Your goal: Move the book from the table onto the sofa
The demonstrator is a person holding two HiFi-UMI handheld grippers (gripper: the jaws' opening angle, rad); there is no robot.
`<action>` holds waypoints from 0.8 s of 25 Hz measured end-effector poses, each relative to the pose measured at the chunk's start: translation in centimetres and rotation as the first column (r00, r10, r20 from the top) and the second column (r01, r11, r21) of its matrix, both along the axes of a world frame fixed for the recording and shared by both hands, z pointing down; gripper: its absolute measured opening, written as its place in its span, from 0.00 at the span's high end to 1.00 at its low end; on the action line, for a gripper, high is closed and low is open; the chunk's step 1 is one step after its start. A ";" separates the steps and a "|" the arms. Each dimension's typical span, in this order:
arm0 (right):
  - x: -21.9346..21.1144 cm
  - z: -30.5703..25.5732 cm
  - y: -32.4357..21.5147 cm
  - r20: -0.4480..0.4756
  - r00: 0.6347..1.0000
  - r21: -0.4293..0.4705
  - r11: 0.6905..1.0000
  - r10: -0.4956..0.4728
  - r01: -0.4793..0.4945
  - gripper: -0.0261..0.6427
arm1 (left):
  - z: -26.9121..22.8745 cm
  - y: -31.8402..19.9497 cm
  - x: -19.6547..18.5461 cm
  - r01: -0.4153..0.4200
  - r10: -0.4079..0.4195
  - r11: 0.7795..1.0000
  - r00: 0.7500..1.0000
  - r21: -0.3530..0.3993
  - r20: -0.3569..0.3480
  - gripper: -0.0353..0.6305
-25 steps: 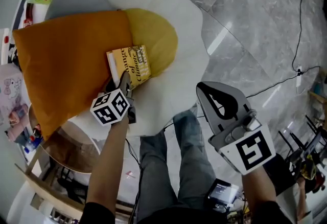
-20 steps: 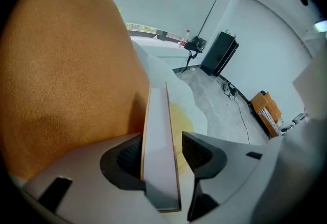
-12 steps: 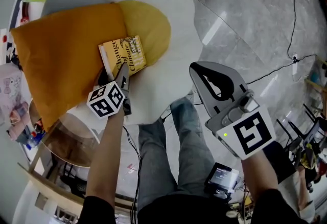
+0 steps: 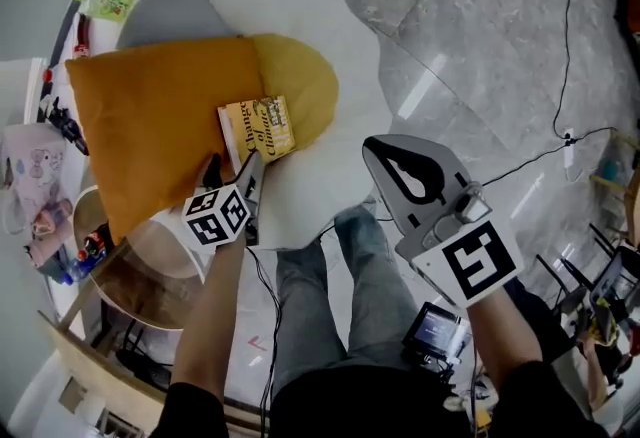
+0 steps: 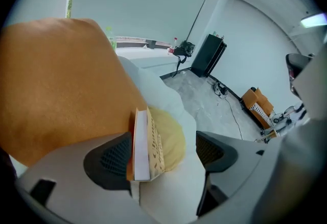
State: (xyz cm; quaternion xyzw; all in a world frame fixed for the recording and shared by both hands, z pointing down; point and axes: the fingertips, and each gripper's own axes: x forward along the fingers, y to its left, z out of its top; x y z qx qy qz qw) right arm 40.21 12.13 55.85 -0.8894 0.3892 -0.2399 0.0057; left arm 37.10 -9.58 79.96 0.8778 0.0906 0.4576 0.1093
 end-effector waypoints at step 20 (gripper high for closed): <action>-1.8 -20.3 5.8 -0.211 0.977 -0.017 1.000 0.003 -0.006 0.95 | -39.3 7.4 -4.8 -0.213 0.152 0.977 0.752 -0.019 -0.641 0.47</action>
